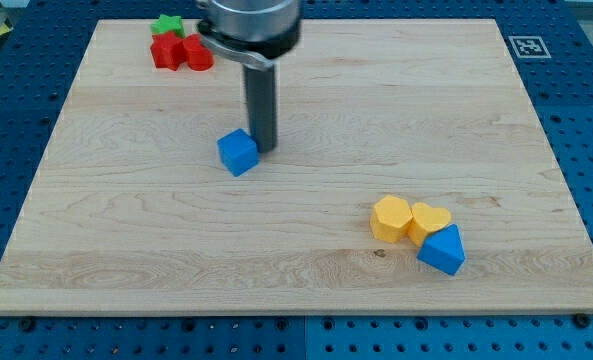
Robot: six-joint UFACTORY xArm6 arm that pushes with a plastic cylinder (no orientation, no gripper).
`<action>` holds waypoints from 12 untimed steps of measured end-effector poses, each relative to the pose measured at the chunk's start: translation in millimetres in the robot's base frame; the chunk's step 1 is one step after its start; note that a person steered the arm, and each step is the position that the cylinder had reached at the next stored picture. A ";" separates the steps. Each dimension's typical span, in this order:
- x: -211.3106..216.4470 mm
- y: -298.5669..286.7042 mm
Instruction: Push the blue cube below the red star
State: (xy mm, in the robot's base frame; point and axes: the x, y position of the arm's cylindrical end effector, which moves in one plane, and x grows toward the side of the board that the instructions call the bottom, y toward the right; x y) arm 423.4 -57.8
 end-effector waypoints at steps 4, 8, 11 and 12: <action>74.4 9.9; 37.4 -73.3; -53.3 -83.8; -66.6 -86.7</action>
State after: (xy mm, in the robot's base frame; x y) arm 356.9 -144.5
